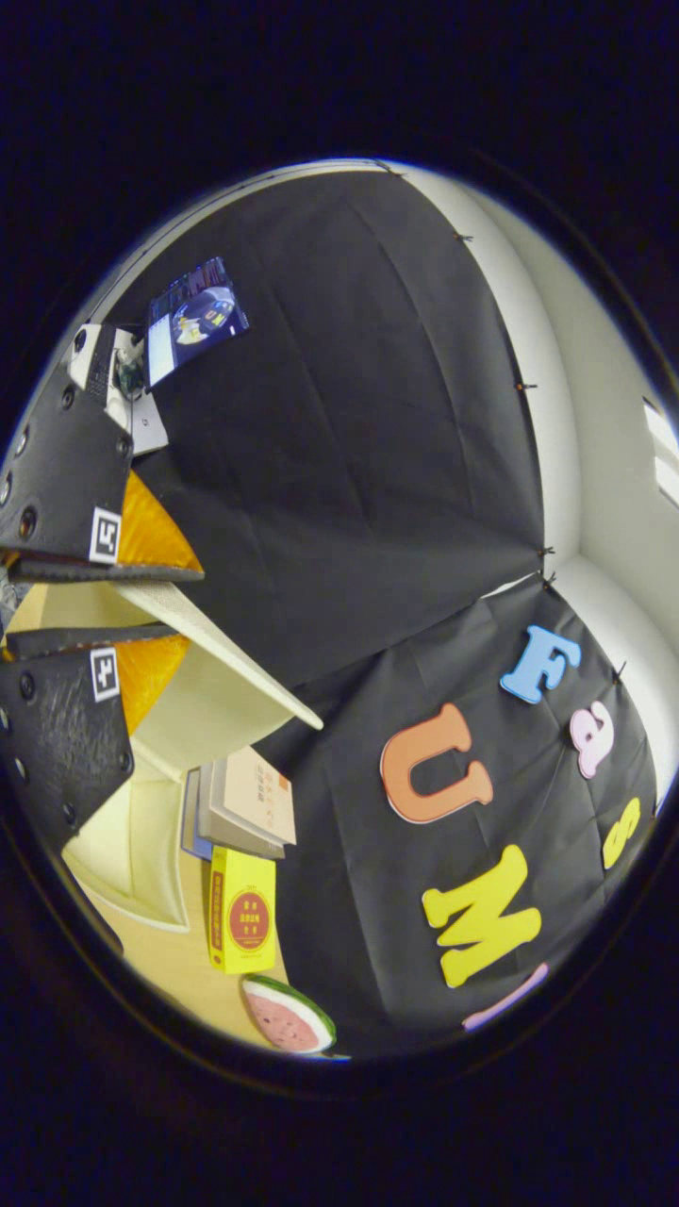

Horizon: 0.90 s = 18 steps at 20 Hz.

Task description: Open the storage box then place both shoes into the box .Put the left shoe in first, then the right shoe, with the right side of both shoes facing outward in a uniform manner.

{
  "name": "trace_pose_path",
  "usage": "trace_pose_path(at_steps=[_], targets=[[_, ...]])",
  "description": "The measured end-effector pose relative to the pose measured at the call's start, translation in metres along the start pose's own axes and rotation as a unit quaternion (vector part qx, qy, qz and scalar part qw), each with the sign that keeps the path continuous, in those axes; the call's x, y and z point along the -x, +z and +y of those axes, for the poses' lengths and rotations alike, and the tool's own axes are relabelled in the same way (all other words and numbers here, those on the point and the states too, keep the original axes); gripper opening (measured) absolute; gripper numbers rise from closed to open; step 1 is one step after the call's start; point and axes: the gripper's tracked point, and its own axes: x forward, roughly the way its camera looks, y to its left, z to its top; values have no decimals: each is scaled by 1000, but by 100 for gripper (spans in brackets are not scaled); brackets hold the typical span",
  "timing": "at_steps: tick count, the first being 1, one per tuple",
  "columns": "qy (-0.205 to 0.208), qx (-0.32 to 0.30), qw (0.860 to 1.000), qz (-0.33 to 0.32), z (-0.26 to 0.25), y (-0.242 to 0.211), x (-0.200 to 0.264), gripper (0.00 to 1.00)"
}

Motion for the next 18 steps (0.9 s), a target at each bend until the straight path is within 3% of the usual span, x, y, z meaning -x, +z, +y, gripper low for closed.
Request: trace_pose_path(at_steps=[6,9,18], targets=[[31,84,996,-24,48,-13,-16,90],[30,108,993,-39,55,-16,-8,94],[-84,129,983,-103,-17,5,52,95]])
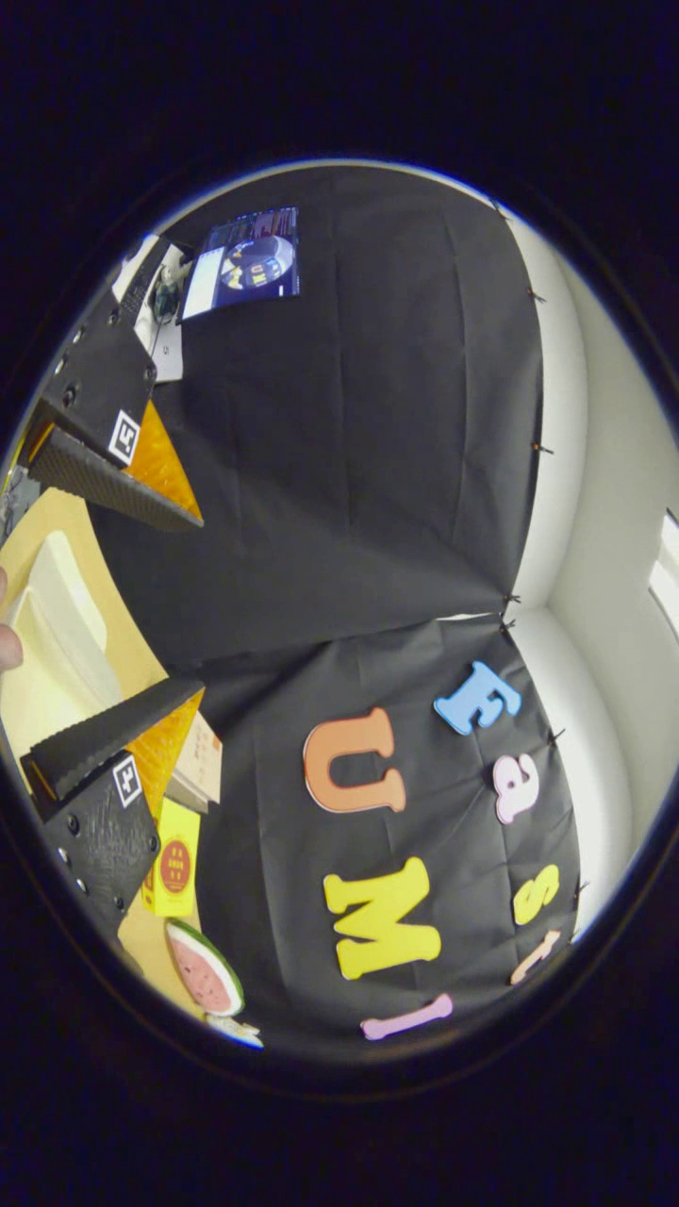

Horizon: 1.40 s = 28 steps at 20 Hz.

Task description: Open the storage box then place both shoes into the box .Put the left shoe in first, then the right shoe, with the right side of both shoes facing outward in a uniform manner.

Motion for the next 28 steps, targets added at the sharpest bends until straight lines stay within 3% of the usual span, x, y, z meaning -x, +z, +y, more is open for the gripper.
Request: trace_pose_path(at_steps=[5,10,14,19,25,28], targets=[[-91,28,995,-17,-100,14,63,95],[-184,54,981,-35,-201,28,140,95],[-232,59,971,2,-278,4,191,95],[-311,45,947,69,-369,-43,240,95],[-320,-47,929,181,-407,-137,238,96],[-318,-86,910,251,-408,-187,230,96]])
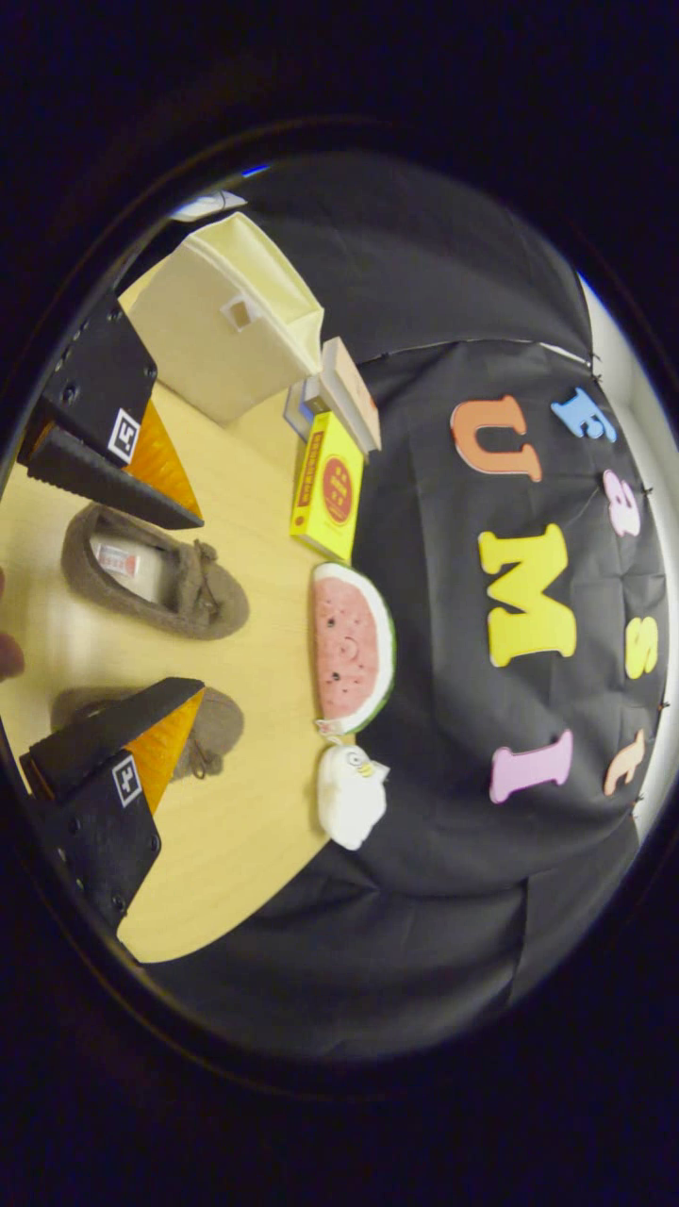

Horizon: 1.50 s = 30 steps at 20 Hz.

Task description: Open the storage box then place both shoes into the box .Put the left shoe in first, then the right shoe, with the right side of both shoes facing outward in a uniform manner.

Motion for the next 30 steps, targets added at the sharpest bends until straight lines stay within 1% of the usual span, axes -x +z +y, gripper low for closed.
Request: trace_pose_path(at_steps=[2,4,7,8,9,11,12,13,15,17,18,19,22,25,27,30], targets=[[-11,8,999,37,0,-18,-18,96],[-23,11,998,58,-4,-27,-28,96],[-30,-8,996,86,-12,-38,-46,96],[-30,-15,995,99,-13,-42,-51,93],[-26,-22,994,106,-13,-45,-57,86],[-16,-43,992,118,-8,-48,-66,67],[-19,-57,990,125,-8,-49,-67,51],[-32,-68,990,119,-14,-47,-68,36],[-34,-86,988,121,-14,-47,-69,5],[-35,-112,986,115,-17,-39,-64,5],[-33,-124,985,114,-14,-46,-66,0],[-30,-138,983,115,-12,-46,-63,0],[1,-187,975,116,7,-43,-50,0],[17,-204,973,112,34,-36,-33,0],[30,-206,974,95,55,-19,-20,0],[55,-211,974,56,93,22,6,0]])
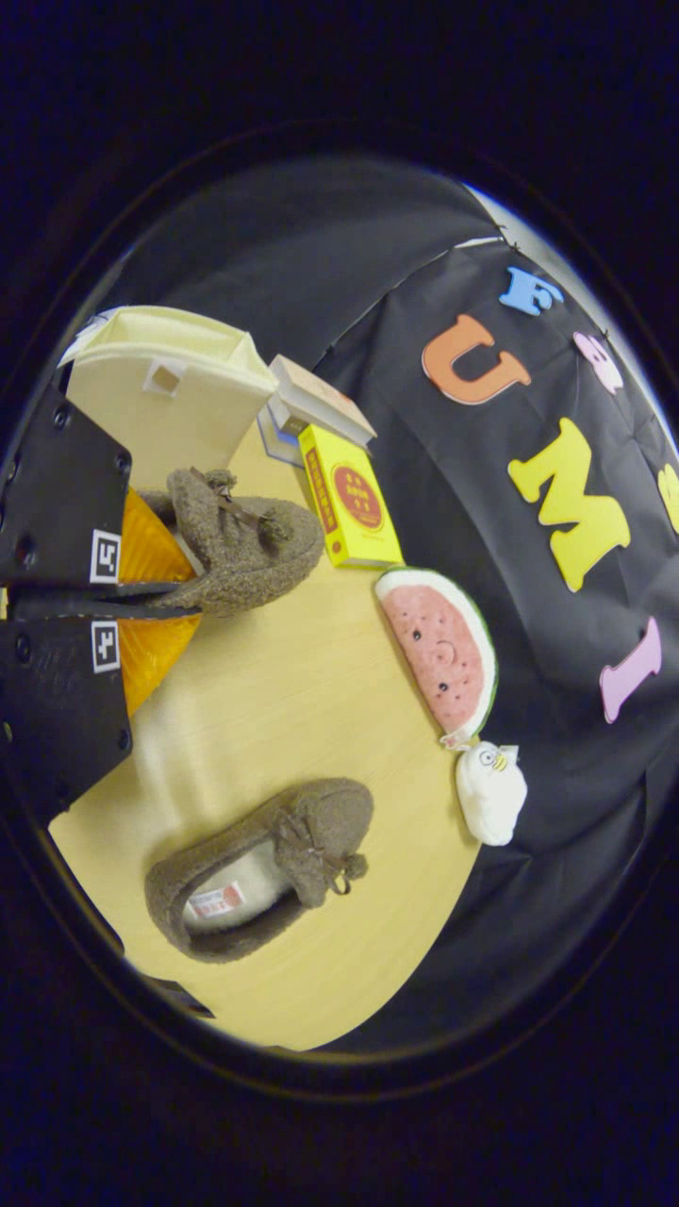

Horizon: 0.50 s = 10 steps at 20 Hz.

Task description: Open the storage box then place both shoes into the box .Put the left shoe in first, then the right shoe, with the right side of both shoes facing outward in a uniform manner.

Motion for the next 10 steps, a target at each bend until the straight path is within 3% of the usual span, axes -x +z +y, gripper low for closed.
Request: trace_pose_path(at_steps=[4,10], targets=[[36,5,999,-19,74,17,27,0],[81,31,996,-22,194,-4,40,0]])
